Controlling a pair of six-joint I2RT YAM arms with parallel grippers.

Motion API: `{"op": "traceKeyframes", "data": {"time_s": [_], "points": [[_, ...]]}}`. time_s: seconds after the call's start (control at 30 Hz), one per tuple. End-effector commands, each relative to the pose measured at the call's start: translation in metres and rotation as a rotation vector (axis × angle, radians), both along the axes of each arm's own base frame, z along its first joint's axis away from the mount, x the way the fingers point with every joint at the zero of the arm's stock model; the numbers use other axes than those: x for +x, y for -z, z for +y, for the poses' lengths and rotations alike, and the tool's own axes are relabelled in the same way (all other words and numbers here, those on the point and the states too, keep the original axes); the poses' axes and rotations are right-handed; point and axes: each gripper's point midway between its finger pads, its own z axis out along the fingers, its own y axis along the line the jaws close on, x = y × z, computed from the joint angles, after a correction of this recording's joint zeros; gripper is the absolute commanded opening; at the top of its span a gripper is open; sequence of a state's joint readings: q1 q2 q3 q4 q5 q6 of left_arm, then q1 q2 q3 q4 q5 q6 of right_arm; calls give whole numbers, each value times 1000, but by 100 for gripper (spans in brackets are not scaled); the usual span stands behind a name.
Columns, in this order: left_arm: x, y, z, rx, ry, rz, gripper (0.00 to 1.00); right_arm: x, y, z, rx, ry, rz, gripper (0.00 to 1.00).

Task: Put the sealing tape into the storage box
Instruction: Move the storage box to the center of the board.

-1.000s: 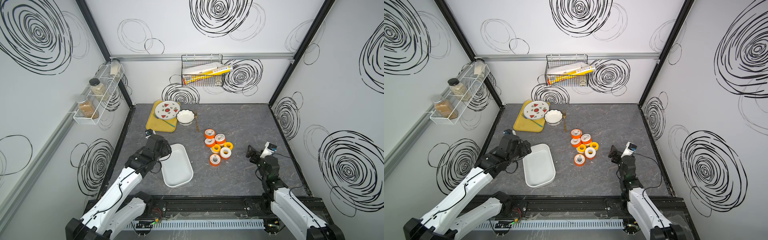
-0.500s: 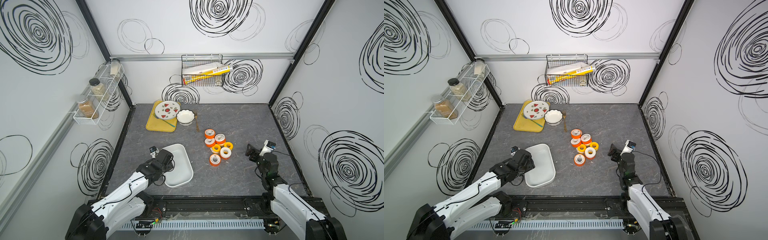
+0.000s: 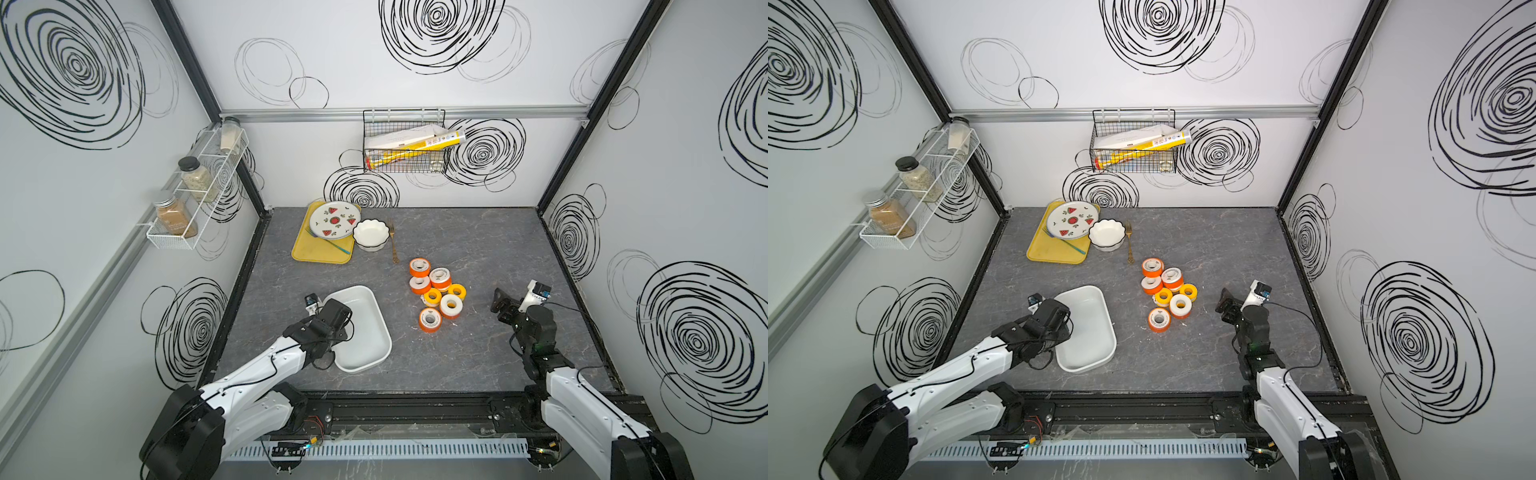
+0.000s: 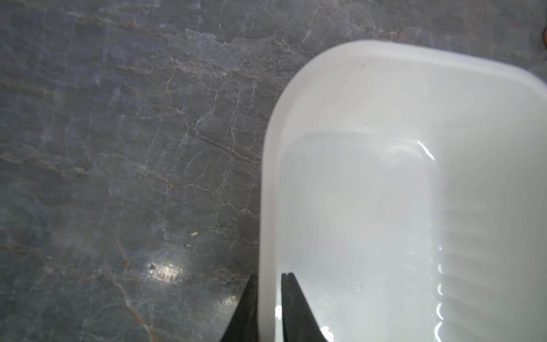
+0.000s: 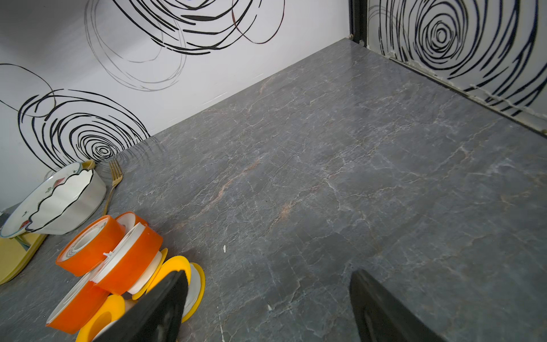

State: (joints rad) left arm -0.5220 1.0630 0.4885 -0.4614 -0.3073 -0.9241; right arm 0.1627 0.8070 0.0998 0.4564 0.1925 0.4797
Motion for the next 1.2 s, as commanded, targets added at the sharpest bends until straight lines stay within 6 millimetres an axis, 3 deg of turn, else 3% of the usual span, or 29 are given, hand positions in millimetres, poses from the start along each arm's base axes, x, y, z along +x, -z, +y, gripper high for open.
{"op": "traceKeyframes", "data": {"time_s": [0.0,0.07,0.4,0.77,1.0,1.17], "points": [[32,-21,-15,20,62,-92,8,6,-15,1,3,8,-36,90],[45,-22,-21,48,100,-95,0,7,-14,0,3,9,-33,90],[102,-9,-50,184,266,-56,0,7,-14,0,2,10,-32,90],[115,6,-35,206,285,-41,1,7,-14,1,3,8,-32,89],[110,1,-41,193,291,-53,44,7,-14,1,3,6,-30,89],[106,-18,-39,213,247,-81,69,6,-14,0,2,10,-31,89]]}}
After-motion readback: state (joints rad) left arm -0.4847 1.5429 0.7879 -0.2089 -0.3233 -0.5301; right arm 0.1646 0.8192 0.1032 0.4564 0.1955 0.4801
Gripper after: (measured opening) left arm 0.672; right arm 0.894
